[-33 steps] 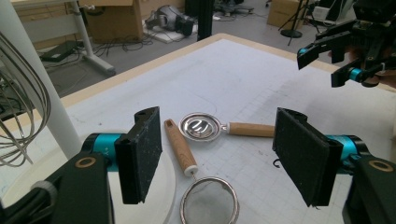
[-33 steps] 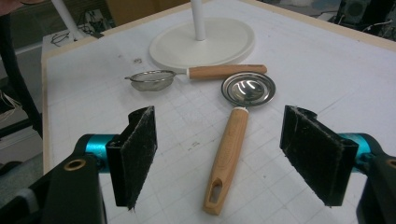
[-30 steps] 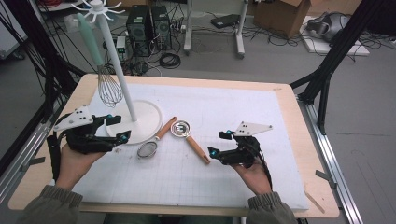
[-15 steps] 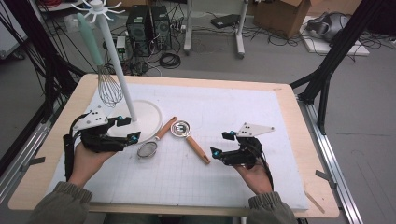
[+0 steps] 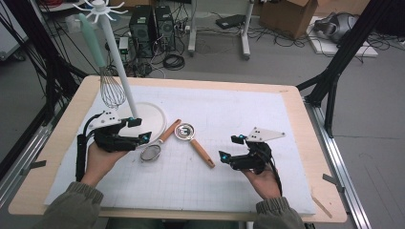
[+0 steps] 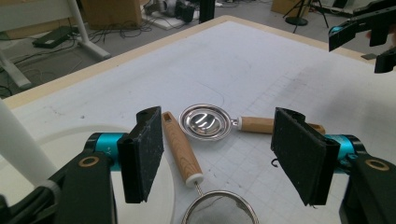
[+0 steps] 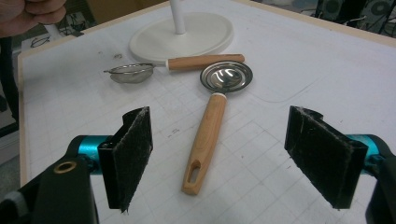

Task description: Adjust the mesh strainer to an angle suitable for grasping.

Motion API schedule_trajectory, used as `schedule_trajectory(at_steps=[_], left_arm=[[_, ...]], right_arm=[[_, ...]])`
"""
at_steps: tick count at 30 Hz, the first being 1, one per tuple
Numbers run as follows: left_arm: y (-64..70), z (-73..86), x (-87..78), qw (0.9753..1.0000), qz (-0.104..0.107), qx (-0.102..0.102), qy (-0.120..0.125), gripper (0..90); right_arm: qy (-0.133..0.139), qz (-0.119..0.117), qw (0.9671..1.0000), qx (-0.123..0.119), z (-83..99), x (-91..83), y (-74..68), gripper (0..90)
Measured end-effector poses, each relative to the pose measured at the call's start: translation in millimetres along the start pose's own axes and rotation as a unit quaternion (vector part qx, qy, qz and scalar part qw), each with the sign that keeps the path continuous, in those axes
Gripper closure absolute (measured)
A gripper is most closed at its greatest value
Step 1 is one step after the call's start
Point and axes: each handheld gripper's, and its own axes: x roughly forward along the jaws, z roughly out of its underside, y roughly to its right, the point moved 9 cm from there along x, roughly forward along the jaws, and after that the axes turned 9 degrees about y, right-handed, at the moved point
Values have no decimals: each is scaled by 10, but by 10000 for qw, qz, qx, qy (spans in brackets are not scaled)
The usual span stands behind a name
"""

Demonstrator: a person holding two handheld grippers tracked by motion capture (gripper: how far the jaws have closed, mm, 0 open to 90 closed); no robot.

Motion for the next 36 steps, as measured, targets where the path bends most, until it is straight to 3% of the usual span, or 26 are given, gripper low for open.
schedule_trajectory(at_steps=[15,19,27,36], left_arm=[[-125,113,188,9998,-133,-82,-116,384],[-163,154,249,9996,-250,-60,-143,381],[-190,219,319,9992,-360,-33,-144,392],[-173,360,396,9987,-348,-70,-352,402]], right_arm=[[9,29,10000,-7,1,2,16,224],[6,8,10000,1,3,5,16,224],[30,20,10000,-18,-3,0,28,223],[56,30,10000,-6,-8,-11,32,223]])
